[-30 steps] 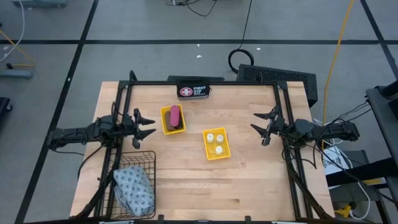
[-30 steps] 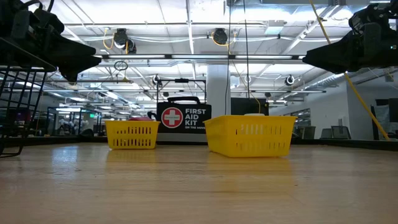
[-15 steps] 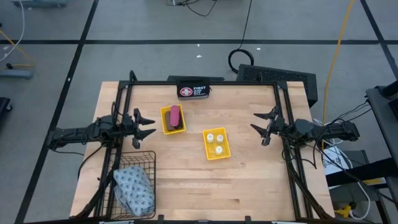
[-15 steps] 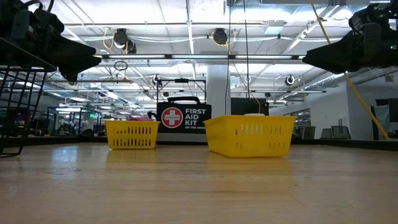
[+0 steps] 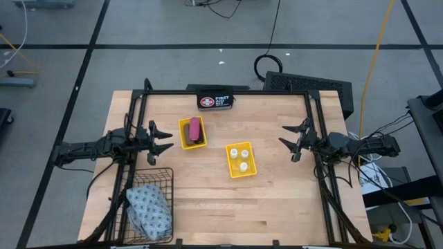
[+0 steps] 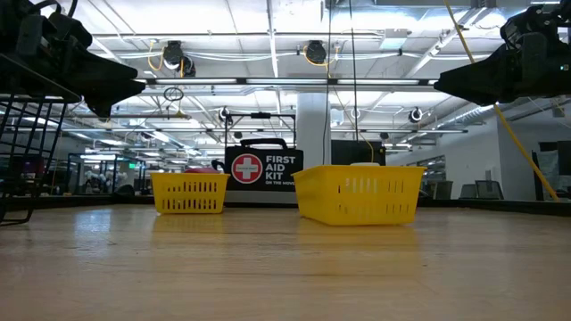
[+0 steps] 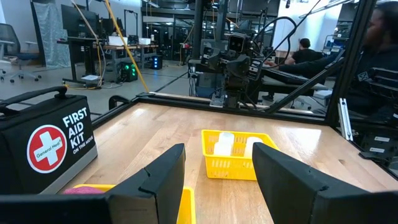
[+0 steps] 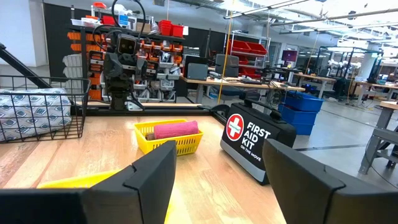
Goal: Pick & Place Medicine items
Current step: Return to Home Position
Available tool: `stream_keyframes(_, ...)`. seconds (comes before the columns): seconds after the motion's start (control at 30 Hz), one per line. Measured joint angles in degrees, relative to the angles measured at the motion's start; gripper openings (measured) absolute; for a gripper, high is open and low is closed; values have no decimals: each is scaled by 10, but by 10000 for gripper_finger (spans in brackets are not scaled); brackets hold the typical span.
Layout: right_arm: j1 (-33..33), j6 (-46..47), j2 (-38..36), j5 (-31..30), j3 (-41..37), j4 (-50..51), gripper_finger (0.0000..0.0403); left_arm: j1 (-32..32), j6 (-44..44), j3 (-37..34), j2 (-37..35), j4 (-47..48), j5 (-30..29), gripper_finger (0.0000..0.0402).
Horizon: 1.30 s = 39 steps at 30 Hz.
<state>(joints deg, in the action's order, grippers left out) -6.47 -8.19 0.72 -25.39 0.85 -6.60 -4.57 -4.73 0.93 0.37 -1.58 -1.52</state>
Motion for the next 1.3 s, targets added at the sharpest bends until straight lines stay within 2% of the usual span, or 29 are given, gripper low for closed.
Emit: stream_keyframes(1.3, 0, 0, 0, 0, 0, 0, 228, 0, 0, 0, 0, 0, 0, 198)
